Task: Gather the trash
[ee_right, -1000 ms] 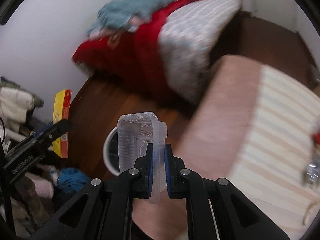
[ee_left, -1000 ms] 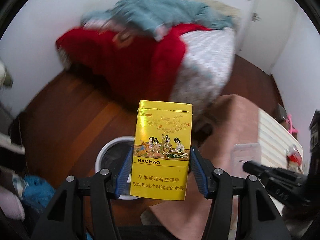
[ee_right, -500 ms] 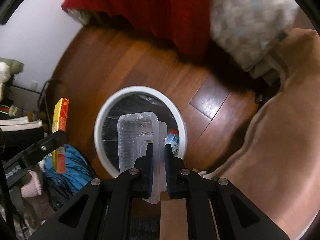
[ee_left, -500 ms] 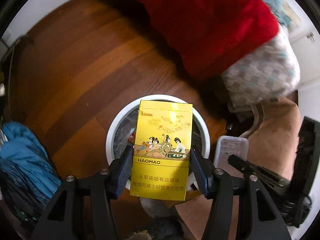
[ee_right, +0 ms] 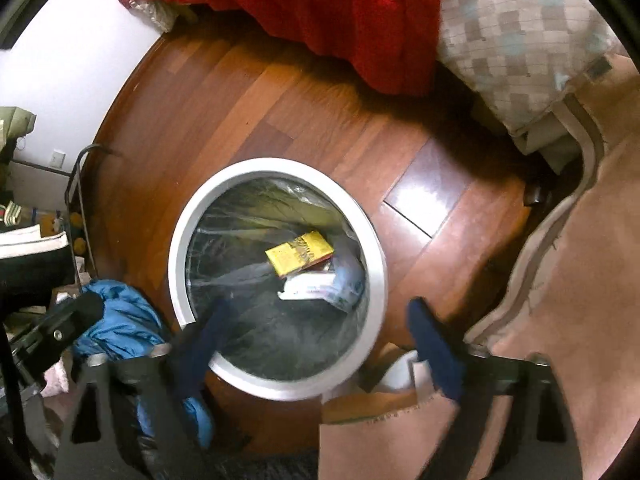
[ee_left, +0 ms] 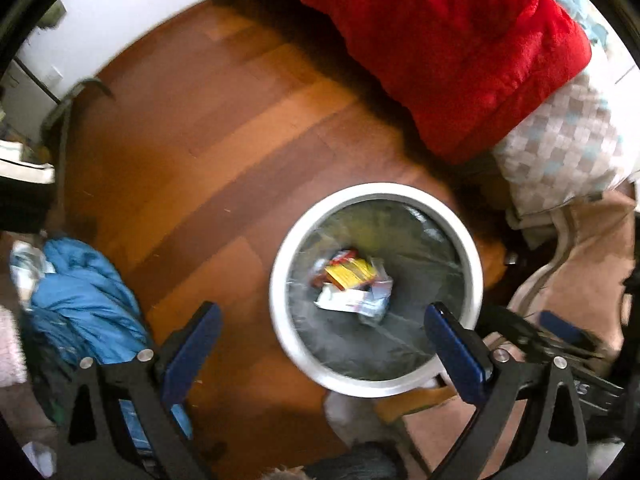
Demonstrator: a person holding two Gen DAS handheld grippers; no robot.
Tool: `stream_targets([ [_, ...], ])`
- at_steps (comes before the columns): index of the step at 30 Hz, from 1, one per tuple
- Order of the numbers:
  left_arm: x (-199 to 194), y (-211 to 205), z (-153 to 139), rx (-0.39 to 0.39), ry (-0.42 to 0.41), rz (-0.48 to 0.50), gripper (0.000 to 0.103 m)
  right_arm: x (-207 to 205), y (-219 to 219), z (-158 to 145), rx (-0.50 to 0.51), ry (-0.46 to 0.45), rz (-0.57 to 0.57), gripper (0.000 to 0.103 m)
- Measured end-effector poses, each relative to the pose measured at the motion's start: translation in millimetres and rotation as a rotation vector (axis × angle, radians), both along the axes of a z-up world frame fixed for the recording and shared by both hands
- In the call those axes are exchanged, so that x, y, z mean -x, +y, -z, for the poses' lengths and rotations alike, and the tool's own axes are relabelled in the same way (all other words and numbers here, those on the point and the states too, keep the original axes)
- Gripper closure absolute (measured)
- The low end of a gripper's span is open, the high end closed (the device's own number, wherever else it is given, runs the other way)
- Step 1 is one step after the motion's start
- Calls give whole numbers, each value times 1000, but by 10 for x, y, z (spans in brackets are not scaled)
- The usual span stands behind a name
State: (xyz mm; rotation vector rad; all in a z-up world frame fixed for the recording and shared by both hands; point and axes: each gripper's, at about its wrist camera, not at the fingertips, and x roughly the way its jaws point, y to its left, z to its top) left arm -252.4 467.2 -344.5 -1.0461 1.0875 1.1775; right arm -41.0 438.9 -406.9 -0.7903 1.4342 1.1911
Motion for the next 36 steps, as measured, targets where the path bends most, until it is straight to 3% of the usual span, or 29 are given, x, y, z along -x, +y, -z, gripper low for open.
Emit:
stream_targets([
  [7,-5,-257,-65,-16,38,32,0,67,-351,-247,-8,-130,-56,0],
  [21,-21,-571,-401,-66,37,59,0,150,-695,-639,-35,-159,-76,0],
  [36,-28,-1044,-1342,-231,-6,100,0,163,-1158,-1682,-206,-136,-47,0],
])
